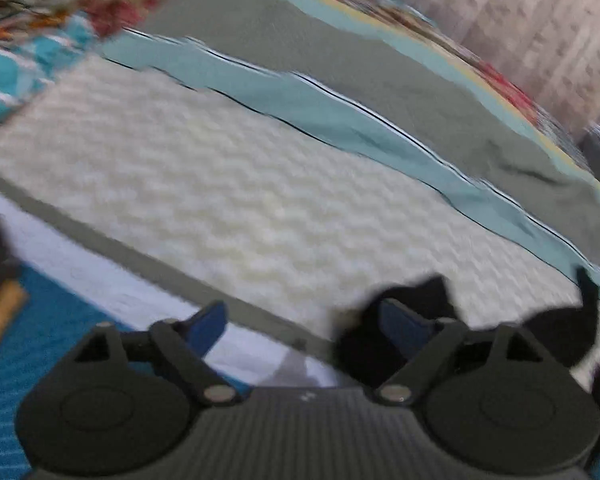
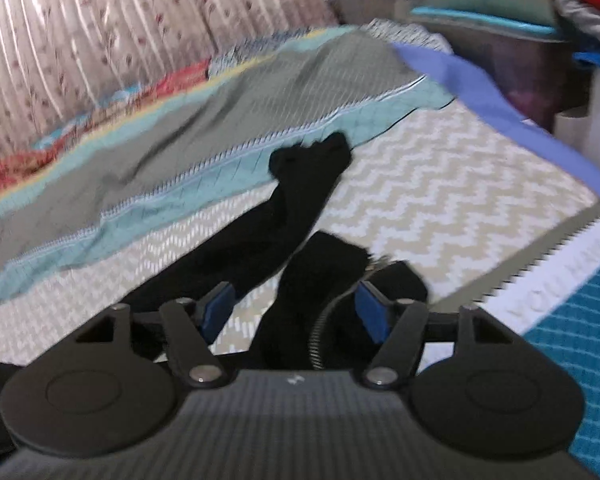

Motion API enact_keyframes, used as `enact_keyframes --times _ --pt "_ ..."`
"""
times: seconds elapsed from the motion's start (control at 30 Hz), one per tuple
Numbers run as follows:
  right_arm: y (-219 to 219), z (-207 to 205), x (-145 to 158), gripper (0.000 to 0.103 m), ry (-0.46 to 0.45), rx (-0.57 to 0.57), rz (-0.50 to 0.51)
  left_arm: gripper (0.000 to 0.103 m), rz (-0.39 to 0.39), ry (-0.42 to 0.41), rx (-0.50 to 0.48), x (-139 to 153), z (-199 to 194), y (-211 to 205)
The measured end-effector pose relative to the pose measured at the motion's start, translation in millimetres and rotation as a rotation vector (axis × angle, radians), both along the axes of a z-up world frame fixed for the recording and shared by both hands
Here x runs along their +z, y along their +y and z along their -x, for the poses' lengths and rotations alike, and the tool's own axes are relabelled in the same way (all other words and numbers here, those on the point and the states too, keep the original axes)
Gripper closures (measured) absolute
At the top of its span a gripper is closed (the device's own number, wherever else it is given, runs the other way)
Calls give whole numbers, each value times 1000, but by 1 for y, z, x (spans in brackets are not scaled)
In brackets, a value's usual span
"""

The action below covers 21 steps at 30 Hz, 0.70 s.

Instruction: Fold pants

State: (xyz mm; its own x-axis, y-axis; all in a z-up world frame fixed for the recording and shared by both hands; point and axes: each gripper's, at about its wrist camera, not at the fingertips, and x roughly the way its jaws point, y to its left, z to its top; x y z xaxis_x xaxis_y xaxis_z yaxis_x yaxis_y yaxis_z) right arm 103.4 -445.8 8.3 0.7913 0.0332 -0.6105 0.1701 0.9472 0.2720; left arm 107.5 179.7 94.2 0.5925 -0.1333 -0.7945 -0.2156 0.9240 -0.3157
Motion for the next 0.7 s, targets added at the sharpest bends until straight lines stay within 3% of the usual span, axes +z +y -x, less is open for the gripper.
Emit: enact_keyframes --times 0.1,0.13,0.17,0.2,0.23,0.27,0.37,0.47,0.5,0.53,0.57,0.6,0.7 --pt "16 -23 -16 26 76 -28 54 1 61 22 -99 -10 -25 -35" --pt "19 -29 -21 26 99 -36 77 7 75 39 -120 -15 -37 -48" --pt "23 -34 -27 27 120 -42 103 21 87 62 -137 -21 -48 -59" --pt "23 -38 -32 48 141 -52 135 72 72 99 -155 -29 -60 -71" --pt "20 -40 -36 70 166 -70 167 88 4 137 -172 -35 -70 -85" --pt "14 -41 -39 88 182 -84 163 88 -53 148 -178 -37 -79 -94" --pt "-17 -16 -20 90 60 -192 29 89 -148 48 -94 -12 -98 -85" --pt "-66 27 3 90 -173 -335 -132 86 -84 -105 143 27 -112 -36" --pt "-79 37 6 89 -205 -380 -157 74 -88 -127 222 35 -114 -22" --pt "-90 46 7 86 -208 -416 -163 54 -103 -115 260 39 -115 -14" --pt "-98 52 6 79 -192 -431 -159 45 -122 -83 270 39 -114 -7" --pt "-104 57 3 71 -164 -431 -150 42 -139 -71 252 38 -108 -4" --pt "-117 79 -10 64 -85 -445 -111 38 -186 -55 174 29 -72 3"
